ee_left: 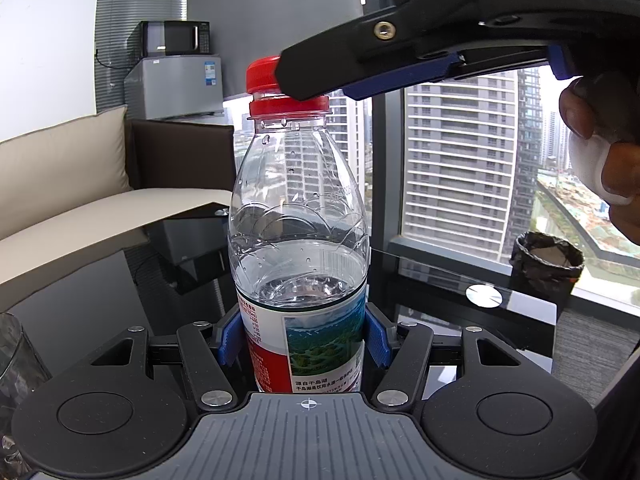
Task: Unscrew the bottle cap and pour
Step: 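Twist and lift the red cap off the bottle neck with the right gripper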
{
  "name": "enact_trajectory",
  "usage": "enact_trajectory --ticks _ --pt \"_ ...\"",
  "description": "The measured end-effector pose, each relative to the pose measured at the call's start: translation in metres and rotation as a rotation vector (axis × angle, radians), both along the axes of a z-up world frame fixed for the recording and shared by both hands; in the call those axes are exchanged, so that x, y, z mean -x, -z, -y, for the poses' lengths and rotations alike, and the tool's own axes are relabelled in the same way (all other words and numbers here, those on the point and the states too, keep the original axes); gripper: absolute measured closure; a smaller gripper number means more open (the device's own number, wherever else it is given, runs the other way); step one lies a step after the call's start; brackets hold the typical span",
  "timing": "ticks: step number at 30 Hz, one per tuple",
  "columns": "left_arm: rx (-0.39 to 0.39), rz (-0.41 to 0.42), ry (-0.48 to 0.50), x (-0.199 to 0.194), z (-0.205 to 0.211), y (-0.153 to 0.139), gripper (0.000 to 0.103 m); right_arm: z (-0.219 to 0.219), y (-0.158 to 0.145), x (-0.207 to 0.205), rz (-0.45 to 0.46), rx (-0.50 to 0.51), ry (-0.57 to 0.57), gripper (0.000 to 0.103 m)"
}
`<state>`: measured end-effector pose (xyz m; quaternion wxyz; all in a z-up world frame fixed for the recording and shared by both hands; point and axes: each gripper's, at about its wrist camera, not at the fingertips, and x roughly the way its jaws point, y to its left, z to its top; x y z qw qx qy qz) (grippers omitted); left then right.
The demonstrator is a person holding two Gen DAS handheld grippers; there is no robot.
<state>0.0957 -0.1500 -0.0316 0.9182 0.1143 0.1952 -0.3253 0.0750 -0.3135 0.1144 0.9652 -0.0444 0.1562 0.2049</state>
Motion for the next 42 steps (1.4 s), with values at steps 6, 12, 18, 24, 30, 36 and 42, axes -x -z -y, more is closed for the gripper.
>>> enact_trajectory --ticks 6,12,18,24,30,36,42 --pt "-0.001 0.000 -0.001 0.002 0.003 -0.001 0.047 0.009 0.000 0.003 0.003 0.017 0.010 0.042" --pt "0.000 0.001 -0.001 0.002 0.000 0.000 0.047 0.017 0.000 0.003 0.000 0.013 0.043 0.042" --pt "-0.001 0.001 -0.001 0.004 0.001 0.000 0.047 0.022 -0.004 0.008 -0.004 -0.039 0.040 0.042" --pt "0.000 0.000 0.000 0.002 -0.002 0.000 0.047 0.003 -0.004 0.008 0.009 -0.015 0.002 0.042" --pt "0.000 -0.001 0.000 0.002 -0.002 -0.001 0.047 0.000 -0.004 0.002 -0.001 0.001 0.013 0.042" --pt "-0.001 -0.002 -0.001 0.002 -0.002 -0.001 0.047 0.004 -0.004 0.004 -0.007 -0.005 0.015 0.041" --pt "0.001 -0.002 -0.002 0.000 -0.007 -0.002 0.047 0.010 -0.003 0.005 -0.014 -0.010 0.027 0.041"
